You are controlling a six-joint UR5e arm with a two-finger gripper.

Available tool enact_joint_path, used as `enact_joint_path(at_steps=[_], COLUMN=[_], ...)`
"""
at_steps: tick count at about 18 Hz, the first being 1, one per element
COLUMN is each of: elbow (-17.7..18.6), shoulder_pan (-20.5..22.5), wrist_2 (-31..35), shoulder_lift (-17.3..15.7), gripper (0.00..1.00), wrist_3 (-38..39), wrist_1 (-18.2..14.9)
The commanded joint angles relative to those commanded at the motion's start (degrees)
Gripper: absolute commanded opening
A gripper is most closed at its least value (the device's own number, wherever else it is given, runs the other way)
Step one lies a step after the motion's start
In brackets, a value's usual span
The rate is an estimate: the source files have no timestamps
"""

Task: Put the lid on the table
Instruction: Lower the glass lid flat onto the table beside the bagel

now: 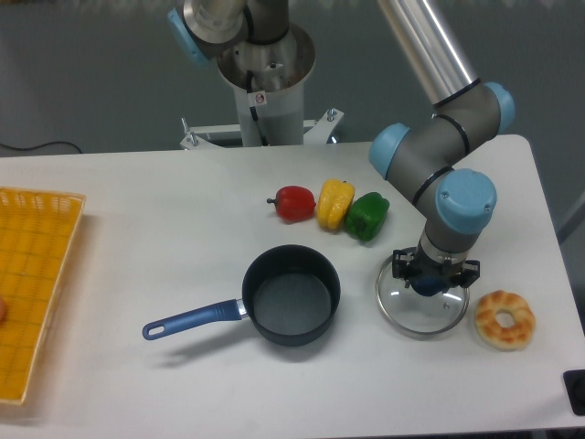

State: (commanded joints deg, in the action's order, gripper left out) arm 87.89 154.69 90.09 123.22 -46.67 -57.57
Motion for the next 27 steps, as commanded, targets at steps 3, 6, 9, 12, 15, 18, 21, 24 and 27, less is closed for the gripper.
enact_joint_path(at_steps=[3, 6, 9, 12, 15, 18, 21, 24, 27], elbow=[0.0, 0.0, 0.0, 0.26, 0.26, 0.26, 0.26, 0.26, 0.26], shoulder_pan=[-0.18, -0.35, -0.44, -0.44, -0.44, -0.44, -0.44, -0.44, -0.44], wrist_2=[0.0, 0.09, 0.09, 0.09, 0.09, 0.09, 0.18, 0.18, 0.26], shoulder_lift=[0.26, 0.35, 0.61, 0.62, 0.62, 0.62, 0.62, 0.62, 0.62], gripper=[0.51, 0.51, 0.51, 0.51, 0.51, 0.53, 0.58, 0.69, 0.78], wrist_3=[0.0, 0.0, 0.0, 0.0, 0.0, 0.0, -0.09, -0.26, -0.35], wrist_1=[0.0, 0.0, 0.0, 0.0, 0.0, 0.0, 0.0, 0.09, 0.18])
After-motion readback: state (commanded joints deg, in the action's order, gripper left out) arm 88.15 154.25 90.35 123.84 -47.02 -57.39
